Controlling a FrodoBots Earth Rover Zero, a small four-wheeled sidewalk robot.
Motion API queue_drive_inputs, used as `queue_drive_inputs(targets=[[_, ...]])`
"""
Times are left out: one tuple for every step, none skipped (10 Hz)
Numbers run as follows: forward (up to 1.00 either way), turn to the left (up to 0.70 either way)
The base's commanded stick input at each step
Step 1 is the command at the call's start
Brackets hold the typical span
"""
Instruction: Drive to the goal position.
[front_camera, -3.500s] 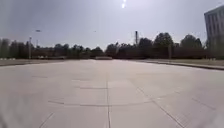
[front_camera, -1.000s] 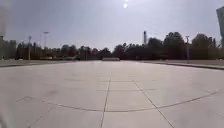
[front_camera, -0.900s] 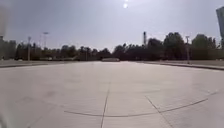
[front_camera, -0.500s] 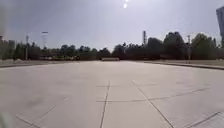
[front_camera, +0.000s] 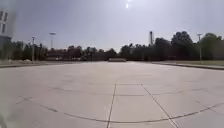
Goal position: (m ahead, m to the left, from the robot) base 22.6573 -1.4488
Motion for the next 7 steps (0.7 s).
queue_drive_inputs(targets=[[1.0,0.0],[1.0,0.0],[1.0,0.0],[1.0,0.0],[1.0,0.0],[1.0,0.0],[1.0,0.0]])
